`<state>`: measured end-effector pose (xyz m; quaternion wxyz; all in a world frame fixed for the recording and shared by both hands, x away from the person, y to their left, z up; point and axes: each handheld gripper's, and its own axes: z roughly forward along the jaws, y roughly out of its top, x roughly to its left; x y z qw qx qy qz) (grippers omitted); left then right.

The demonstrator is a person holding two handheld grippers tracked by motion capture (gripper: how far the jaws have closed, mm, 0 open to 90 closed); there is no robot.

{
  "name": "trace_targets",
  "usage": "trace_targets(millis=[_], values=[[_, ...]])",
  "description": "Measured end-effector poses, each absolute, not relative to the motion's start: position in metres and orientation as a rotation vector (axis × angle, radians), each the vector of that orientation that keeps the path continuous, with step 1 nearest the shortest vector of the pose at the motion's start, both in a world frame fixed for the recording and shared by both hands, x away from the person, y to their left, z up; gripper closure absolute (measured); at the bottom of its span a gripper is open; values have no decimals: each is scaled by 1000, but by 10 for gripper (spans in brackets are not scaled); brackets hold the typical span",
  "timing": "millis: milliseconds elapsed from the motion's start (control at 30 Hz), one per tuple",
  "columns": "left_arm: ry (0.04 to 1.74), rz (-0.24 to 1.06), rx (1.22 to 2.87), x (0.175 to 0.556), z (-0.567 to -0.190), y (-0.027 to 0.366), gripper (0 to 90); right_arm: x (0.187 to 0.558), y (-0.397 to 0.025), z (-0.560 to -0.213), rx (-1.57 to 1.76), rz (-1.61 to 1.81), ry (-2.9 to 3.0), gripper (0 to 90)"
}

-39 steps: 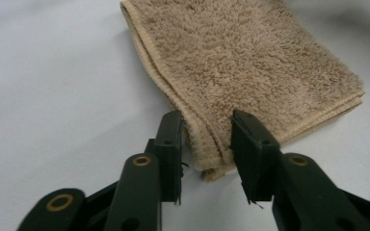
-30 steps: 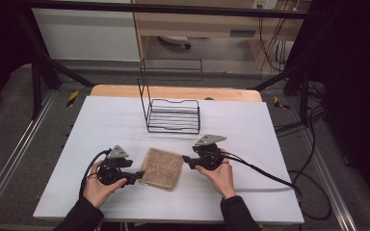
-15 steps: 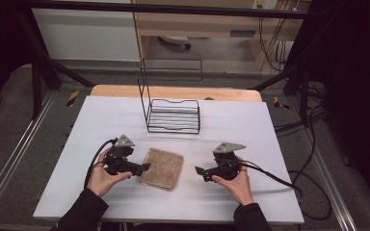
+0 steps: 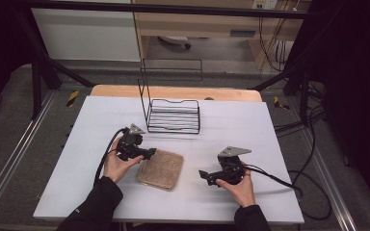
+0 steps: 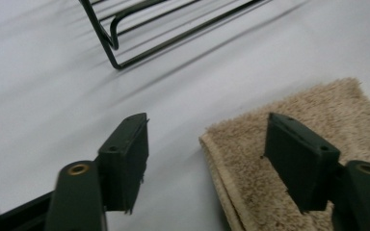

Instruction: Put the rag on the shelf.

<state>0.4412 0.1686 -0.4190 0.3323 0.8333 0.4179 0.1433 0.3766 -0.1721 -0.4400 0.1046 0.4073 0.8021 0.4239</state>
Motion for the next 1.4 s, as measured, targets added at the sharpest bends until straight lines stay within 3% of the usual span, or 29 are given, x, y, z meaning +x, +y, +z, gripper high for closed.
trace_targets(millis=[233, 700, 1233, 1400], values=[[1121, 333, 2191, 447, -431, 169, 482, 377, -172, -440, 1207, 1265, 2365, 26], [1112, 229, 2186, 447, -440, 162, 695, 377, -171, -440, 1225, 1299, 2361, 24], [1101, 227, 2193, 444, -441, 160, 800, 381, -156, -437, 1223, 1290, 2341, 8], [1086, 245, 2205, 444, -441, 158, 817, 385, -142, -436, 1222, 1298, 2342, 60]])
